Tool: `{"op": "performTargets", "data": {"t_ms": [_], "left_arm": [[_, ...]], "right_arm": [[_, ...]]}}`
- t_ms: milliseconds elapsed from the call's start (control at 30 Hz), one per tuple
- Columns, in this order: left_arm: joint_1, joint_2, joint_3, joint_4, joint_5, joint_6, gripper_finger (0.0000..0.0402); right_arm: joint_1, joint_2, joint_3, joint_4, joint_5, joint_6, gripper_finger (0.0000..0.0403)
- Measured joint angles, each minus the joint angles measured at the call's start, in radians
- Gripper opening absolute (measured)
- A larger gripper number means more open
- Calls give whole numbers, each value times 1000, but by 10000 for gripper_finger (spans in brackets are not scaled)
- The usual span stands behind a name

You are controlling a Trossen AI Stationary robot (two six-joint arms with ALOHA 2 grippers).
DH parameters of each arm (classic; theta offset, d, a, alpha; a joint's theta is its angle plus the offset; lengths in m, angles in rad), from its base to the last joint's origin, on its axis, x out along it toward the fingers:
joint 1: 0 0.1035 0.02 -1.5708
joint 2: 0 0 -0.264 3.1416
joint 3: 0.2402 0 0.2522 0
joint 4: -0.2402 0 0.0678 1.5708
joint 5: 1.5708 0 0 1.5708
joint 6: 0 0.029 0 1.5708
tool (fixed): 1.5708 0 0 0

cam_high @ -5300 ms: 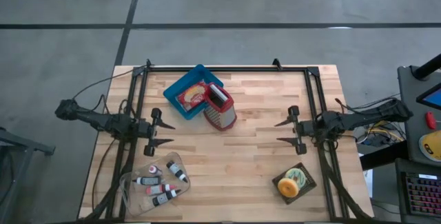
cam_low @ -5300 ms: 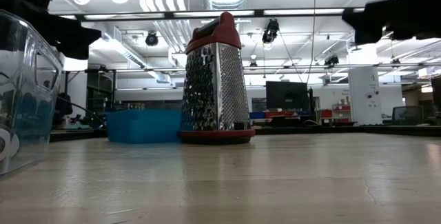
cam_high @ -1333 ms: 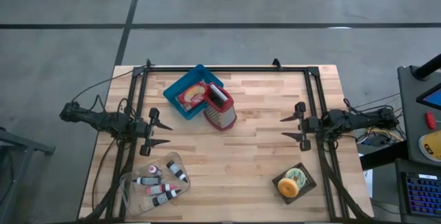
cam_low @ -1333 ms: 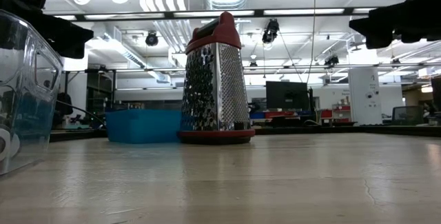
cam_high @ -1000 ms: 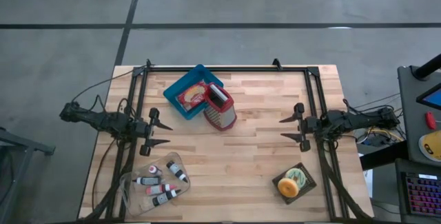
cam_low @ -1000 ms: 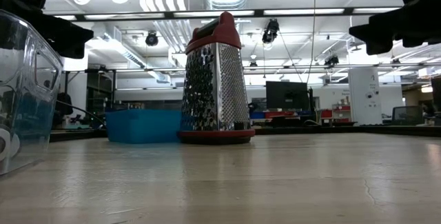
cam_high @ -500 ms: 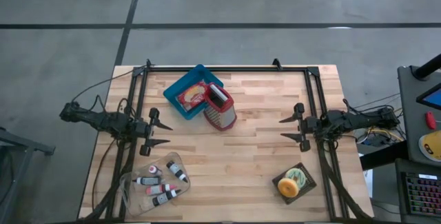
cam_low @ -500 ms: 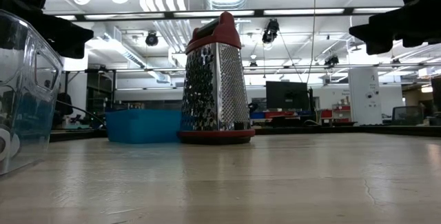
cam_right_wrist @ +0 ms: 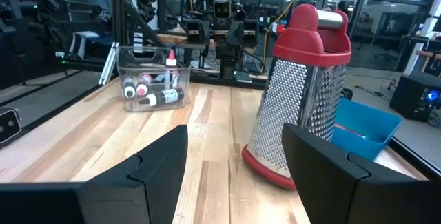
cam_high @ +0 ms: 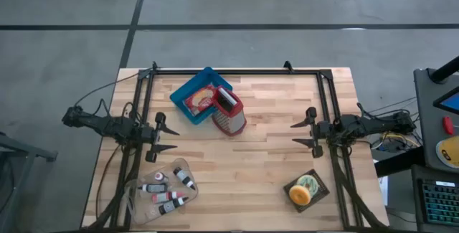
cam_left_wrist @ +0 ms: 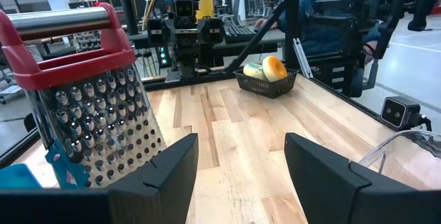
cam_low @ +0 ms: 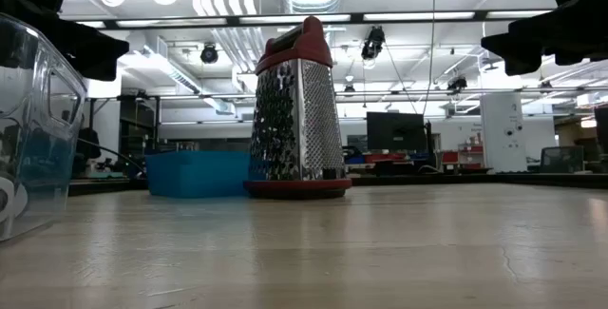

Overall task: Pick & Place Food Item
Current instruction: Return to Home Position

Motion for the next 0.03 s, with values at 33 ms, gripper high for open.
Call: {"op": "performTargets", "data": {"t_ms": [33], "left_arm": [[0, 0, 0, 0, 0, 0, 220]], "right_arm": [[0, 0, 0, 0, 0, 0, 233]]}}
